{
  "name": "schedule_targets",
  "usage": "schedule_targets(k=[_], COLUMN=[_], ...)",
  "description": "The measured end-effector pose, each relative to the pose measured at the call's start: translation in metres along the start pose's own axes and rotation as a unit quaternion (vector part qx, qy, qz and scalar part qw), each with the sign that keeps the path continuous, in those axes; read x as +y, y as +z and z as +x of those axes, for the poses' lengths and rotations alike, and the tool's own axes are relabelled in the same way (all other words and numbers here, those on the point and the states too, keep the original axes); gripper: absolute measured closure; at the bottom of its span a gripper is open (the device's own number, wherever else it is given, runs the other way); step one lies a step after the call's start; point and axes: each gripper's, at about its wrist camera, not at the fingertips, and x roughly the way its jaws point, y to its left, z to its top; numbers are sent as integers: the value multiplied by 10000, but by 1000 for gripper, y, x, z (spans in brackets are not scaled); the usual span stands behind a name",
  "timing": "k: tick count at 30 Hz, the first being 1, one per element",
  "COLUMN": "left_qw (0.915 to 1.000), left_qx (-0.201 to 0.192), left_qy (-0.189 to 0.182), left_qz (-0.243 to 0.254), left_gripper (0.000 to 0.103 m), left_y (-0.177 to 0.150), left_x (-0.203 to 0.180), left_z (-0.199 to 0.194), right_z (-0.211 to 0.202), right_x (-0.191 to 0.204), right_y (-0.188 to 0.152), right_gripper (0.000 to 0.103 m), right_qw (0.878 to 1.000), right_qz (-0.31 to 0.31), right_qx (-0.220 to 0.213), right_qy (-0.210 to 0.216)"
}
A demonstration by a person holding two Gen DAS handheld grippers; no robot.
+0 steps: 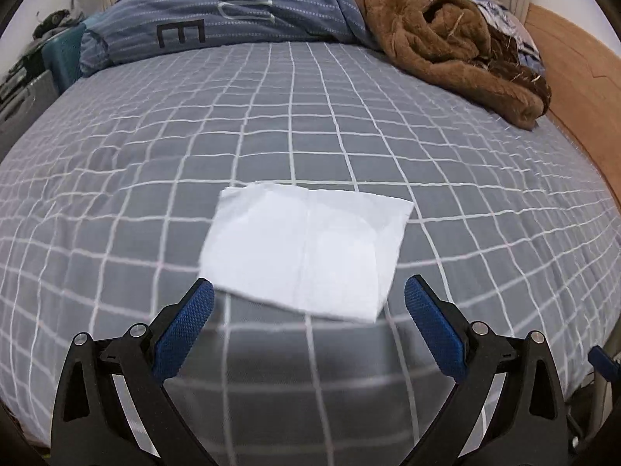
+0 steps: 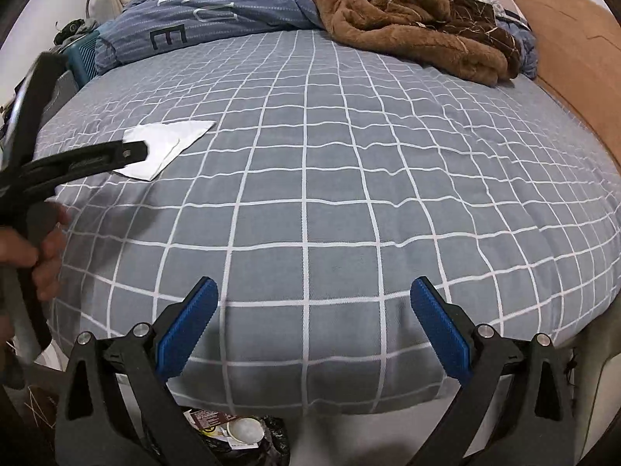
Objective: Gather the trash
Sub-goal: 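Close the left tool on the white tissue and lift it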
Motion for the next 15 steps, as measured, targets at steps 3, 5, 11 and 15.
schedule_targets(k=[3, 5, 11, 15], left_qw=[9999, 9998, 9995, 9996], left_qx=[102, 182, 178, 165], left_qy=[35, 47, 263, 223], left_qz=[-3, -93, 24, 64], left_gripper=[8, 14, 36, 71], left_y=[3, 3, 2, 2], left_x=[-5, -4, -8, -9], left_z=[15, 23, 33, 31], right_z=[5, 8, 11, 13], right_x=[-1, -4, -3, -3], right_y=[2, 3, 5, 8], right_gripper=[8, 8, 8, 8], right_qw=[10000, 10000, 9998, 9998], right_qz=[-1, 51, 116, 126], right_qx=[-12, -3, -43, -59], right_qy=[26, 68, 153, 169])
